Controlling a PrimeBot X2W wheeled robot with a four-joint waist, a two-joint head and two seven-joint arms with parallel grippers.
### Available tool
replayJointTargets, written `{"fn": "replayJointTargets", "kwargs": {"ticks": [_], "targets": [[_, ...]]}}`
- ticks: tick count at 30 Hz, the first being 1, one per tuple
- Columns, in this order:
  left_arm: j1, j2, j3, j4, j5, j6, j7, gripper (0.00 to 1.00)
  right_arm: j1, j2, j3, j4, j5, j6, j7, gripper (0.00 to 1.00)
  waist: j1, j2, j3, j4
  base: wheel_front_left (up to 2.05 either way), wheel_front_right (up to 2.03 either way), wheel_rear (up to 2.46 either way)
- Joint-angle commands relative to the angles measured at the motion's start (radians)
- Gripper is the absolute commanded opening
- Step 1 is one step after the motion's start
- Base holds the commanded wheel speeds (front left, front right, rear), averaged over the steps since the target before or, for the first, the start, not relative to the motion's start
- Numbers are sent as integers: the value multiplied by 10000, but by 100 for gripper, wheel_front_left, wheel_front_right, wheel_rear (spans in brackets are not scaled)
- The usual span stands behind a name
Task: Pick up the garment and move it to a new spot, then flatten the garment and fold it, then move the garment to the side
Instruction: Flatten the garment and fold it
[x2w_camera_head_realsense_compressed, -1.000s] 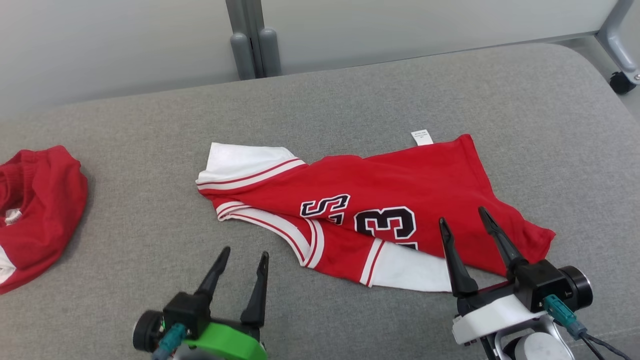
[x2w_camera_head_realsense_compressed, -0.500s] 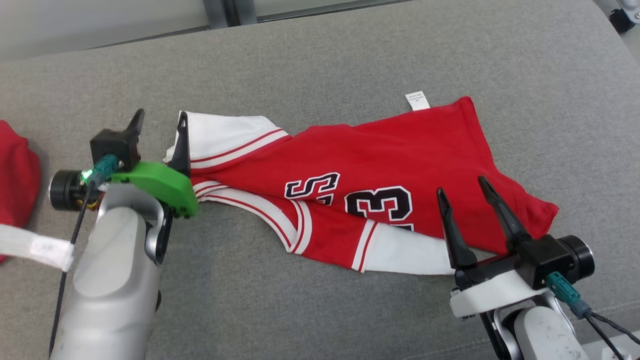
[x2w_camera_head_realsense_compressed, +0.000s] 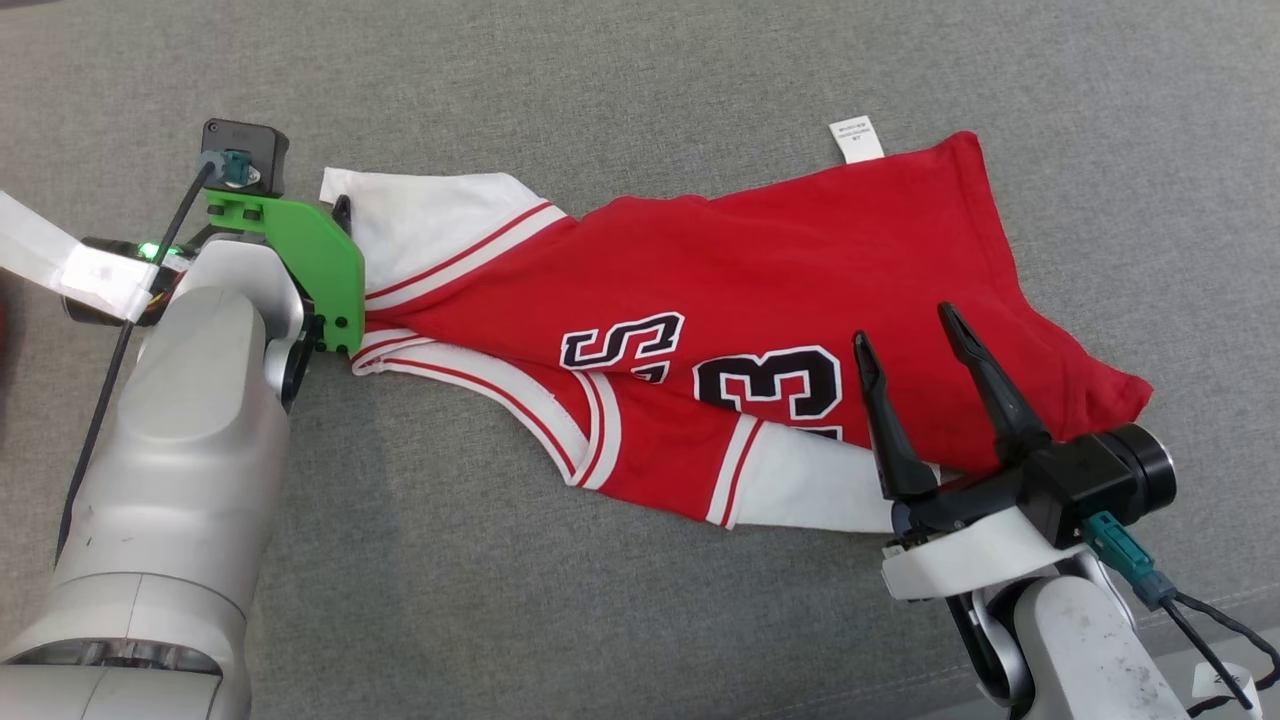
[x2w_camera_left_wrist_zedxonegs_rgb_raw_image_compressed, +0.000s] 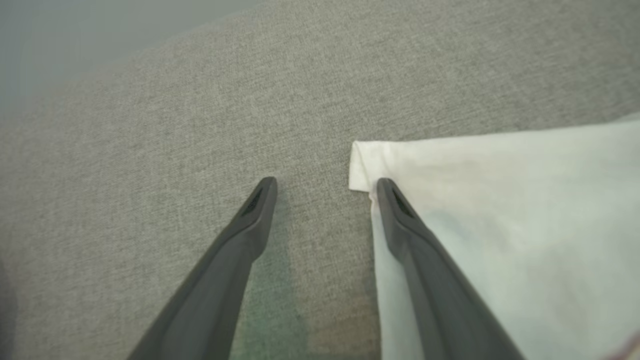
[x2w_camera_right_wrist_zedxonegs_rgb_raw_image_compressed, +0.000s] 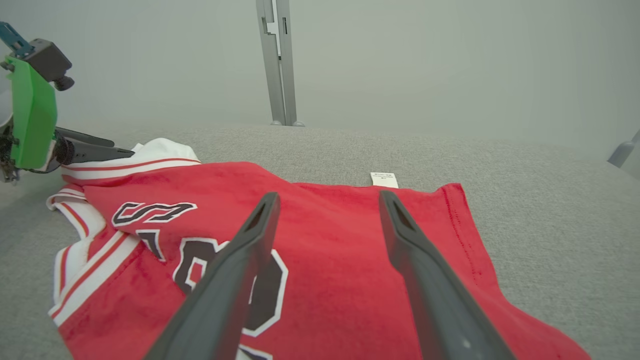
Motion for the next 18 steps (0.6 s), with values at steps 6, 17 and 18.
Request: {"fn": "replayJointTargets", "kwargs": {"ticks": [6, 17, 18], "targets": [[-247, -211, -203, 638, -324, -312, 5, 100, -235, 54, 91, -46, 102, -18, -2, 100, -1, 0, 155, -120, 0, 0, 0], [-458, -196, -1283, 467, -803, -400, -1362, 0, -256, 71, -6, 8, 46, -18, -2, 100, -1, 0, 102, -242, 0, 0, 0], [-484, -154, -1381, 437, -755, -396, -1582, 0, -242, 75, -17, 13, 47, -18, -2, 100, -1, 0, 58, -237, 0, 0, 0]]}}
